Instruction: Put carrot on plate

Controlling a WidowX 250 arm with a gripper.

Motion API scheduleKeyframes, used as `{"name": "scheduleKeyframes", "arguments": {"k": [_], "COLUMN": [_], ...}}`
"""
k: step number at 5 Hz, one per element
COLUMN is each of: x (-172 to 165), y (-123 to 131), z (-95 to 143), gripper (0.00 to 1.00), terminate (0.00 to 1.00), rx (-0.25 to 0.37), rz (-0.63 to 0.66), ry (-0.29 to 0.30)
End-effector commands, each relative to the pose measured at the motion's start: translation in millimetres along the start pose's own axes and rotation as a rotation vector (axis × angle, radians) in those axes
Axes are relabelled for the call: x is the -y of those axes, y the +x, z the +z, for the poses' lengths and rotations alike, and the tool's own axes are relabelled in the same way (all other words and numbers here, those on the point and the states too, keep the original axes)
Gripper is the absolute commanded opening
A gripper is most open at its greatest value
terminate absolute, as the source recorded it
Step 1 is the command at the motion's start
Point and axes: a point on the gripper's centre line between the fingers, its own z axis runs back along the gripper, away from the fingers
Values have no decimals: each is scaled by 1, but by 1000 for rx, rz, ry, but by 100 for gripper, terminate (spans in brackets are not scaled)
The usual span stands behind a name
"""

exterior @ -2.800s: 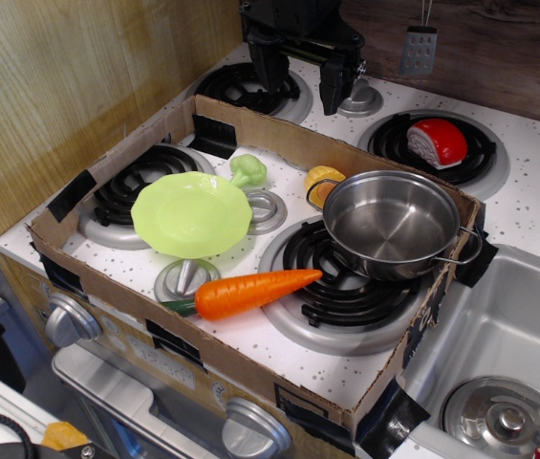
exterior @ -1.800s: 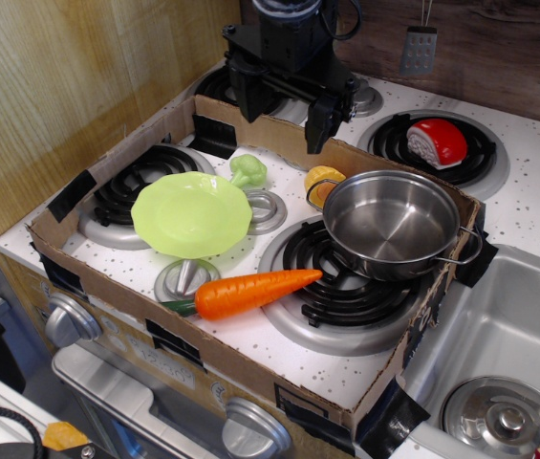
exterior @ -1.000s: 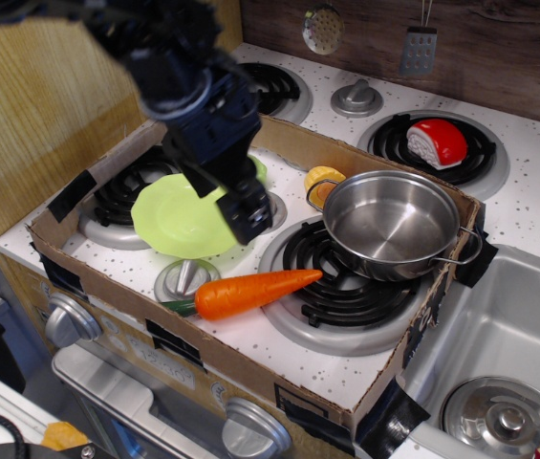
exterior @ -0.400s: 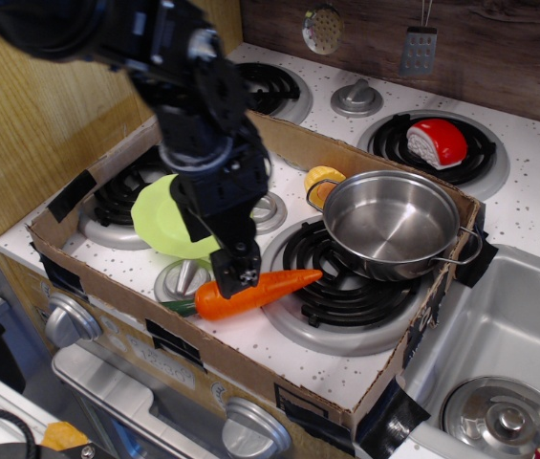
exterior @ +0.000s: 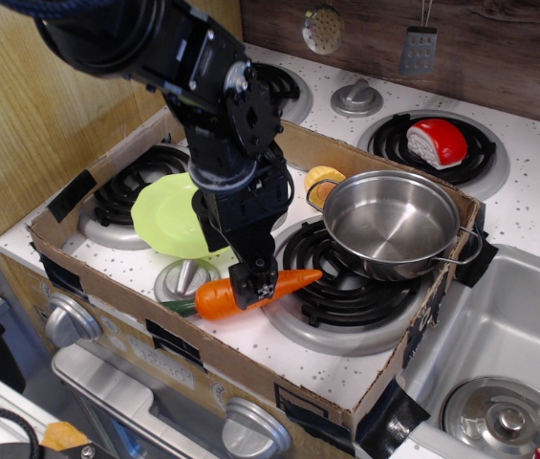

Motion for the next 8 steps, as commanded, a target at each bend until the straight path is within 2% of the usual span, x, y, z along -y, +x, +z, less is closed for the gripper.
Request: {"name": "scheduleKeyframes", "arguments": {"k": [1, 2, 4, 5, 6, 8], "x": [-14, -12, -4, -3, -5, -30], "y": [7, 4, -1, 0, 2, 15], "z": [-11, -22, -29, -23, -14, 25], "gripper": [100, 100, 100, 0, 0, 0], "terminate": [0, 0, 0, 0, 0, 0], "rx": [30, 52, 46, 28, 20, -47], "rz": [19, 28, 71, 84, 99, 116], "ry": [-21, -64, -66, -50, -52, -76]}}
